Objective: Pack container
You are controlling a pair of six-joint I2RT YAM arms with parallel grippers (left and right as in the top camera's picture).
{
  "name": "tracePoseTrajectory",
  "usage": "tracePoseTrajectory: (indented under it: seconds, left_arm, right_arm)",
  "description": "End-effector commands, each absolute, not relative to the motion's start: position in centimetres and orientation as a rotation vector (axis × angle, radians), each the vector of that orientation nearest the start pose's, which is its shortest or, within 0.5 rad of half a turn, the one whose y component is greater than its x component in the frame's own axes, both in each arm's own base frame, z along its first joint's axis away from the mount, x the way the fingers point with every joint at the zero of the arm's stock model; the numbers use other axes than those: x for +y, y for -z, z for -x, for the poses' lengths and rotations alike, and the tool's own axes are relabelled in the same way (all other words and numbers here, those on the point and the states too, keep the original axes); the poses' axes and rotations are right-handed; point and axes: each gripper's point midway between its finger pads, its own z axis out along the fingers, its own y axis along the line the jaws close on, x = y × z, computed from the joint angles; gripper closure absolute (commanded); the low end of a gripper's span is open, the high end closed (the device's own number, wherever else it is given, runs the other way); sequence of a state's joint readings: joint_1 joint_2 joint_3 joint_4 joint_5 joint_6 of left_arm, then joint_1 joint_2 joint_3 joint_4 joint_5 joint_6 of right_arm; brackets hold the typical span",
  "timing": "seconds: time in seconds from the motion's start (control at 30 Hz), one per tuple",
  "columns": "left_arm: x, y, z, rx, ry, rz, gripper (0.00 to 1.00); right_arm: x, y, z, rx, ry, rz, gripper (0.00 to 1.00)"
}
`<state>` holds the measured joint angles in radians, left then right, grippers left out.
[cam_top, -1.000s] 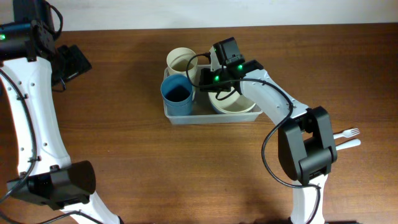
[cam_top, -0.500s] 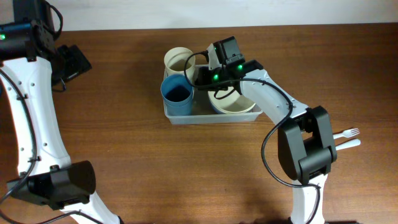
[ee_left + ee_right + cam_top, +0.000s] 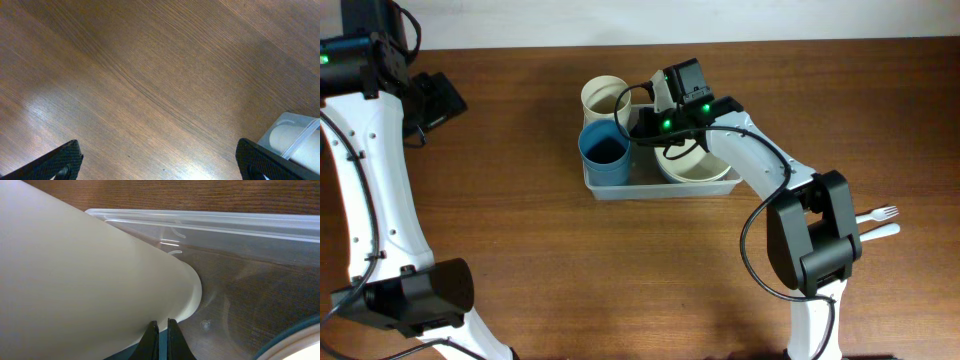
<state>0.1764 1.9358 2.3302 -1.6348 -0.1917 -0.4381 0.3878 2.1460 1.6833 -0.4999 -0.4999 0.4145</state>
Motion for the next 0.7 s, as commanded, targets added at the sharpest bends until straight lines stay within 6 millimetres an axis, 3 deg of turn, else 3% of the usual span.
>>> tracePoseTrajectory:
  seconds: [0.0,0.4,0.67]
  left_arm:
    - [10.4,-28.4,-38.3,2.629,-0.215,0.877,0.01]
    - [10.4,-28.4,-38.3,2.629,-0.215,0.877,0.0]
    - [10.4,-28.4,-38.3,2.629,-0.215,0.876,0.01]
  right_arm:
    - [28.6,-9.7,-46.8,2.609,-0.963,0.201,0.96]
    - [28.2,-10.4,-47.2,2.602,-0.958,0.19,0.96]
    - [24.5,-13.8,-48.9,2.653,-0.733,0.091,0.96]
